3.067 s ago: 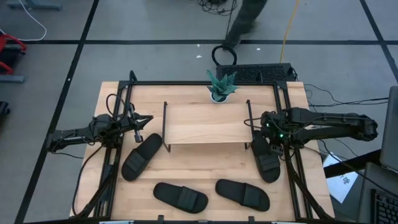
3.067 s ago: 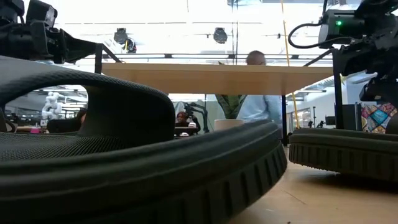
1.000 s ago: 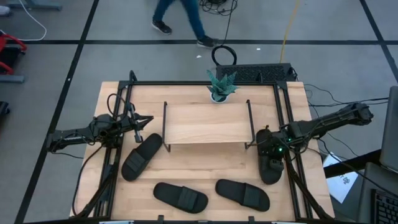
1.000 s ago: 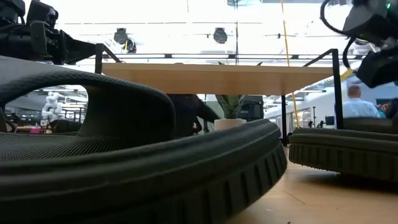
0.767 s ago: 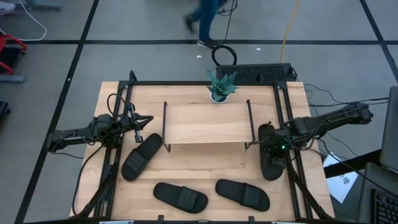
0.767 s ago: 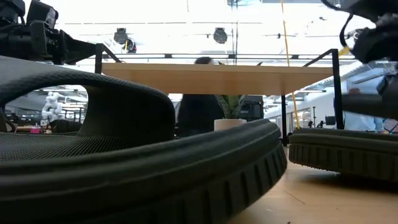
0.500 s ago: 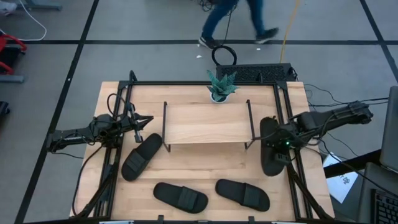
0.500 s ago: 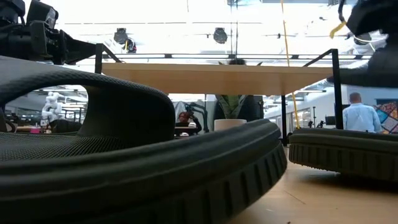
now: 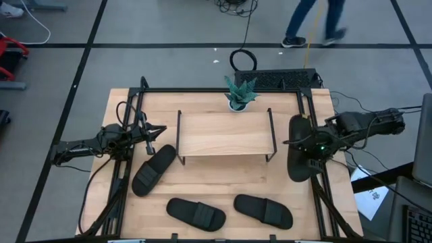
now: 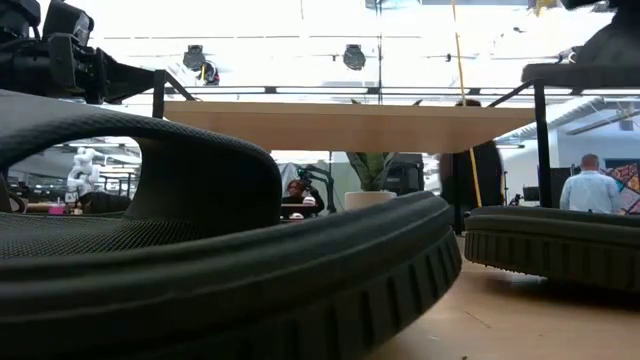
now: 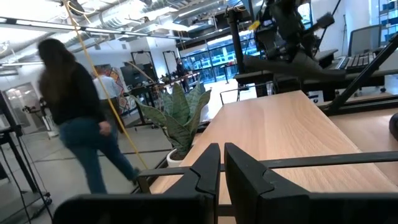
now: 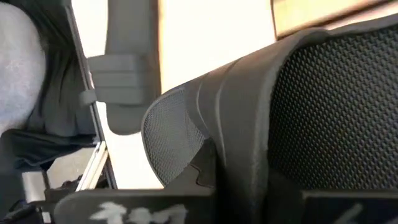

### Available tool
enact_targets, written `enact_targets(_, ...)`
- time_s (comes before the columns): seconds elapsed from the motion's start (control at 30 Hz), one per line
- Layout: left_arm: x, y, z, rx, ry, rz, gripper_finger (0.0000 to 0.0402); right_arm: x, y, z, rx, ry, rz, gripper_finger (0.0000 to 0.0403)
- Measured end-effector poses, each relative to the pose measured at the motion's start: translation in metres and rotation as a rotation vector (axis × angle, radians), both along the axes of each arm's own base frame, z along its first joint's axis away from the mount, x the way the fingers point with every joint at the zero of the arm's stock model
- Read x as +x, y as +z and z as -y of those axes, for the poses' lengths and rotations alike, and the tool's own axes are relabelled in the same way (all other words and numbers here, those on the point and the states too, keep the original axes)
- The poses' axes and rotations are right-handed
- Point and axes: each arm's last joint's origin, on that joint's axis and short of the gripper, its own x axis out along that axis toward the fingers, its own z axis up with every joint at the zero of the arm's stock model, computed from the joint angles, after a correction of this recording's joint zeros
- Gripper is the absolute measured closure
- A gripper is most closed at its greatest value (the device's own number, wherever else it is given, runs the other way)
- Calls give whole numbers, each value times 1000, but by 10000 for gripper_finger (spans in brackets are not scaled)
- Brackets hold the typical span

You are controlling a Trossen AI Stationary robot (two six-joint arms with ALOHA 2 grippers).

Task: Pick and place slides into the shelf
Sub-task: Put the top right black slipper on the shelf

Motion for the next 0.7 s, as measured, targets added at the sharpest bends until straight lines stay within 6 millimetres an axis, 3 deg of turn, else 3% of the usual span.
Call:
enact_targets(0.3,0,0,0,4,1,-1,371,18,39,-1,-75,72,149,401)
enact_targets(0.7,0,0,0,4,1,1,371,93,71,11,-33,226,154,401)
